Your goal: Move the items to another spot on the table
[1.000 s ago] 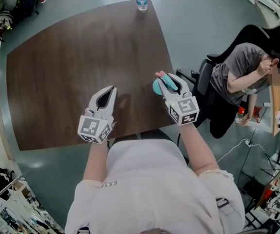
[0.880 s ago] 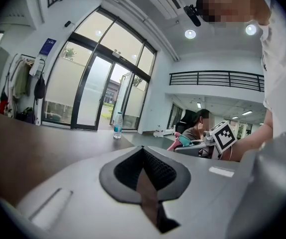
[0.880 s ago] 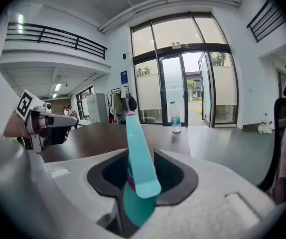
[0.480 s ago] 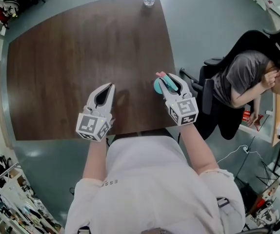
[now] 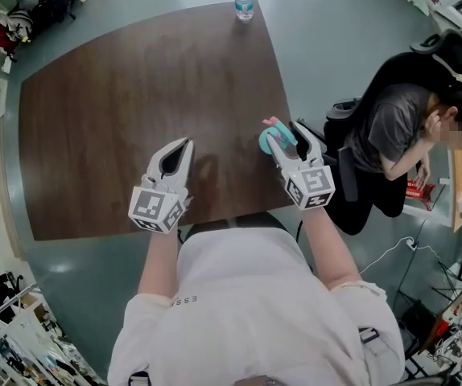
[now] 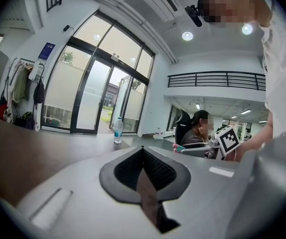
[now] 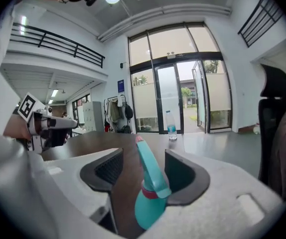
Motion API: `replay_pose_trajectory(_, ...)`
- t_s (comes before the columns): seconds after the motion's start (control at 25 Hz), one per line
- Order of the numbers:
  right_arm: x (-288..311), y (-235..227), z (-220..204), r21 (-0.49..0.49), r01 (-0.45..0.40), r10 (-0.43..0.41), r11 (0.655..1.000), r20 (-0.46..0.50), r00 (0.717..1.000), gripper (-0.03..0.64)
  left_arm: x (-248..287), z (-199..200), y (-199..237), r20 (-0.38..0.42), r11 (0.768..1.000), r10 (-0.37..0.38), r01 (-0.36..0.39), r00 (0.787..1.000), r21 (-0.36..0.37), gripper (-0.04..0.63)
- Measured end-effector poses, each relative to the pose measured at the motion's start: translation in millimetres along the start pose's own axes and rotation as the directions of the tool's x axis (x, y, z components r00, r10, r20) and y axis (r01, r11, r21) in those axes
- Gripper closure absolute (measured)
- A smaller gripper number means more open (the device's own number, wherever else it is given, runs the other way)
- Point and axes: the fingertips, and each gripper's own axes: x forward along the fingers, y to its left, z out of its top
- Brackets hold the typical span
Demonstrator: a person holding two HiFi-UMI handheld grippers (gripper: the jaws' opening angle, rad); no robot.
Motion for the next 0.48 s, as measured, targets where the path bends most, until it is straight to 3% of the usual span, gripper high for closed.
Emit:
replay_pose_trajectory(0.12,-15,5,14,0.051,0.066,-0.069,0.997,0.051,0.996,0.373,-12,7,3,0.012,0.999,-0.036,0.036,0.999,0.008,0.578)
replay_pose_trajectory(0.28,-46,9,17,0.131,0.227,-0.239,0.965,0.080,0.968,0.382,-32,6,4,0.002,0.995,-0.099,0.099,0.995,0.009,0.578)
replay_pose_trajectory(0.36,-63,18,10,0.156,0.284,-0.297,0.946,0.063,0.953,0.461,-43,2,0,-0.013,0.990,-0.138,0.138,0.990,0.008,0.578)
replay_pose_trajectory(0.48,-79,36,-4,0.170,0.308,-0.319,0.936,0.044,0.947,0.623,-55,-5,-2,-0.033,0.985,-0.174,0.174,0.984,0.014,0.578)
